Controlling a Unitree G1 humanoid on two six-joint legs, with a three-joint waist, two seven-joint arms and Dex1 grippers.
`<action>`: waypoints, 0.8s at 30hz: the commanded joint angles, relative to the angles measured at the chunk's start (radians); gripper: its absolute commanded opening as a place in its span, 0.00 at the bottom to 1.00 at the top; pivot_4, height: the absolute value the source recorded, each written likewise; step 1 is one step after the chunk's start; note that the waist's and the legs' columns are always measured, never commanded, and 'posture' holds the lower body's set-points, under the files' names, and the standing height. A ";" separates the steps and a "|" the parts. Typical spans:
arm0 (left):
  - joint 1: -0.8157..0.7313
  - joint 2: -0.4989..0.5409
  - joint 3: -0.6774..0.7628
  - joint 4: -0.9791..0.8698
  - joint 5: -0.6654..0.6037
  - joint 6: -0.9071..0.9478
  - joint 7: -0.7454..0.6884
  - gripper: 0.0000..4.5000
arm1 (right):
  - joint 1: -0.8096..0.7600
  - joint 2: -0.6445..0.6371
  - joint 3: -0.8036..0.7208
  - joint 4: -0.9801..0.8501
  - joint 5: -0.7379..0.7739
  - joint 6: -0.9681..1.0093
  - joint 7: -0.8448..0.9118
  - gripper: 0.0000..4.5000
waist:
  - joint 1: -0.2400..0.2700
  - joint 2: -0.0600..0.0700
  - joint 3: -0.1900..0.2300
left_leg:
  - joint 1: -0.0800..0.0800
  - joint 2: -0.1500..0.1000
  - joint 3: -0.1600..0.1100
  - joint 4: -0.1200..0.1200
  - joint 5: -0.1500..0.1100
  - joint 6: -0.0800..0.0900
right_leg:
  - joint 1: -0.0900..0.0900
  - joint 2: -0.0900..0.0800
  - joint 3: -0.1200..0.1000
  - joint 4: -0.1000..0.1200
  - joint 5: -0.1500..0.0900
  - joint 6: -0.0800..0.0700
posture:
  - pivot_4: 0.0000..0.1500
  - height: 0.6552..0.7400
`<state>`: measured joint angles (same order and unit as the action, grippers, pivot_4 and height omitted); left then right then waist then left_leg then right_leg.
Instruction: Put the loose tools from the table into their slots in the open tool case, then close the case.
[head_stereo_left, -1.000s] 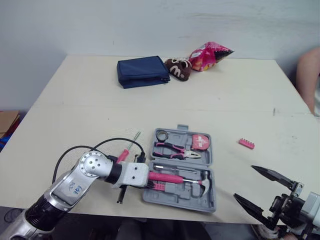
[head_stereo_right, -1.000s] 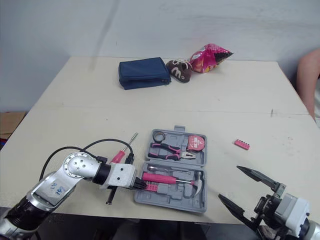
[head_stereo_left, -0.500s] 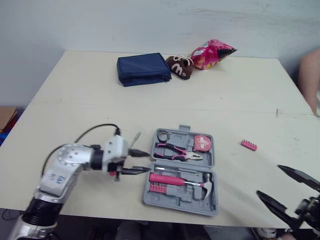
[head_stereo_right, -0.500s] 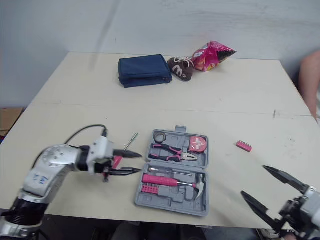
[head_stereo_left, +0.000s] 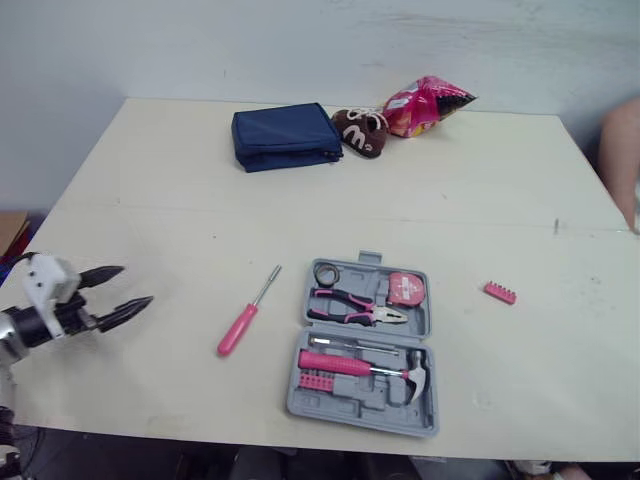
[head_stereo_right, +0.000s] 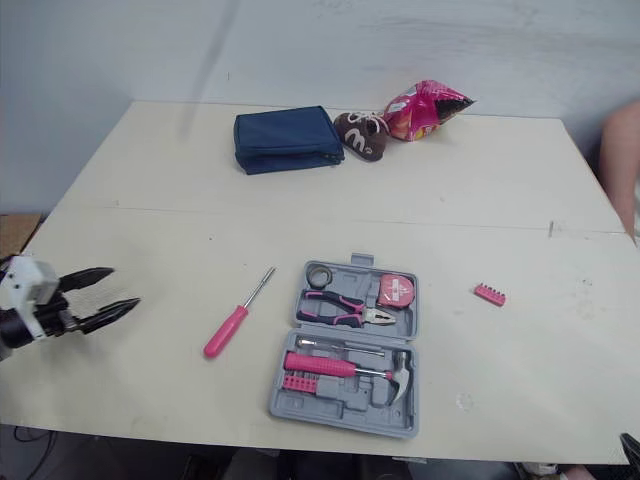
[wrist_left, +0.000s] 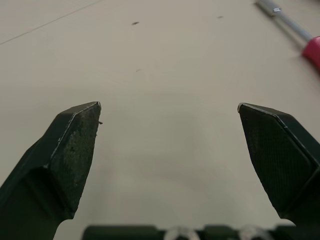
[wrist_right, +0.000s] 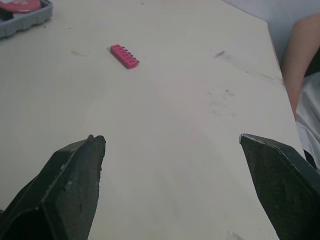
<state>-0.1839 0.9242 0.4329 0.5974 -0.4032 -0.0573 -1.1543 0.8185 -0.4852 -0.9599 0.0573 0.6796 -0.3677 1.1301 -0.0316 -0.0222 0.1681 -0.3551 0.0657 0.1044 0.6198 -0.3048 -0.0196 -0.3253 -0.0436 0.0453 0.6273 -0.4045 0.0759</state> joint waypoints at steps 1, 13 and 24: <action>-0.039 0.058 0.054 0.098 -0.002 -0.080 -0.024 0.99 | 0.016 0.013 -0.045 0.022 0.010 -0.008 -0.030 1.00 | 0.000 0.000 0.000 | 0.000 0.000 0.000 0.000 -0.002 -0.003 | 0.000 0.000 0.000 0.000 0.000 0.000 | 1.00 1.00; -0.062 -0.103 -0.055 -0.338 -0.125 0.089 0.004 0.99 | -0.181 -0.137 0.143 -0.300 0.001 0.289 -0.258 1.00 | -0.010 0.002 -0.002 | 0.000 -0.001 0.000 -0.001 0.002 0.000 | -0.001 -0.002 0.000 0.002 0.000 0.000 | 1.00 1.00; -0.205 -0.194 -0.224 -0.723 -0.311 0.446 0.035 0.99 | -0.479 -0.387 0.365 -0.080 -0.118 0.494 -0.159 1.00 | 0.004 0.002 0.000 | -0.008 0.000 0.000 0.014 0.006 -0.001 | -0.002 0.005 0.003 0.002 0.003 0.010 | 1.00 1.00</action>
<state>-0.3799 0.7250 0.2129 -0.0846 -0.6820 0.3613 -1.1157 0.3509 -0.8641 -0.5967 -0.0535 0.5700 0.1319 0.9409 -0.0275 -0.0205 0.1682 -0.3652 0.0654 0.1052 0.6360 -0.2998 -0.0193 -0.3274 -0.0390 0.0482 0.6287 -0.4007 0.0879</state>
